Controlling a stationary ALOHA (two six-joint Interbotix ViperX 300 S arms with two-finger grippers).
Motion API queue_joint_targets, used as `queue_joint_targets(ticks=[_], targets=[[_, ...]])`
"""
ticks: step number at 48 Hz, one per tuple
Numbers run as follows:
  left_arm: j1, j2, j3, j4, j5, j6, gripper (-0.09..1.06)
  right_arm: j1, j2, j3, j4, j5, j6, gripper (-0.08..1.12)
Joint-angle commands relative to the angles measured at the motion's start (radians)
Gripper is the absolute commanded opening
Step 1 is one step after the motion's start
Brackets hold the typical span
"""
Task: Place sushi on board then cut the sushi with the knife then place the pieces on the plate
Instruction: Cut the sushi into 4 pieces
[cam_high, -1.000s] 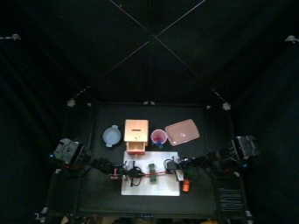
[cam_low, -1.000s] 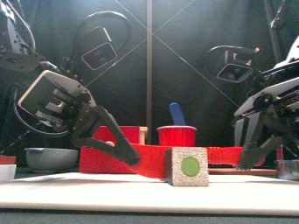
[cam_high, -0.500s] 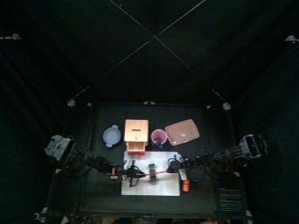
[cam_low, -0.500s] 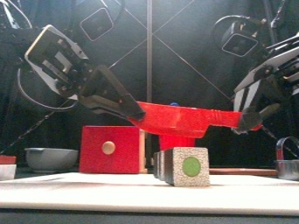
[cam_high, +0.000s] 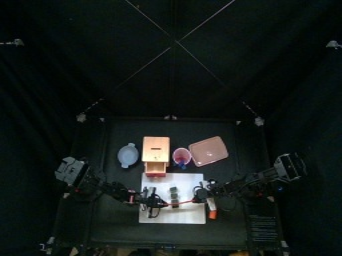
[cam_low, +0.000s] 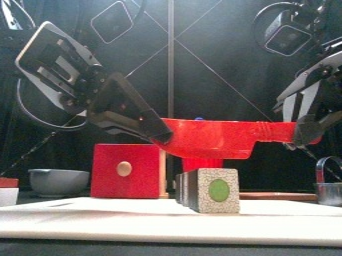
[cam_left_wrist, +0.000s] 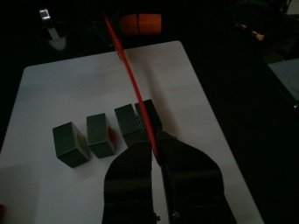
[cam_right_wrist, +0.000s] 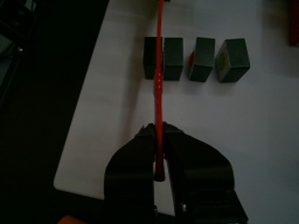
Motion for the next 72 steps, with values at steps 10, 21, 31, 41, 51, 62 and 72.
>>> queue_joint_targets(ticks=[10,21,31,41,51,62,72], targets=[[0.002,-0.006,-0.025,-0.009,-0.009,0.009,0.32,-0.009,0.003,-0.017,-0.002,-0.006,-0.008,0.25],[0.006,-0.006,-0.017,-0.009,-0.009,0.008,0.32,-0.011,0.008,-0.017,0.0,-0.006,-0.006,0.25],[0.006,0.014,-0.018,-0.018,-0.009,0.008,0.32,-0.009,0.023,-0.02,0.002,-0.006,-0.006,0.25],[0.003,0.037,-0.02,-0.025,-0.009,0.006,0.32,-0.005,0.054,-0.026,0.003,-0.008,-0.003,0.25],[-0.005,0.055,-0.023,-0.041,-0.008,0.008,0.32,-0.003,0.092,-0.04,0.003,-0.008,-0.002,0.25],[-0.005,0.026,-0.021,-0.04,-0.008,0.012,0.32,-0.003,0.071,-0.049,0.002,0.009,-0.003,0.25],[0.003,-0.002,-0.015,-0.037,-0.009,0.02,0.32,-0.003,0.015,-0.049,0.0,0.063,-0.003,0.25]])
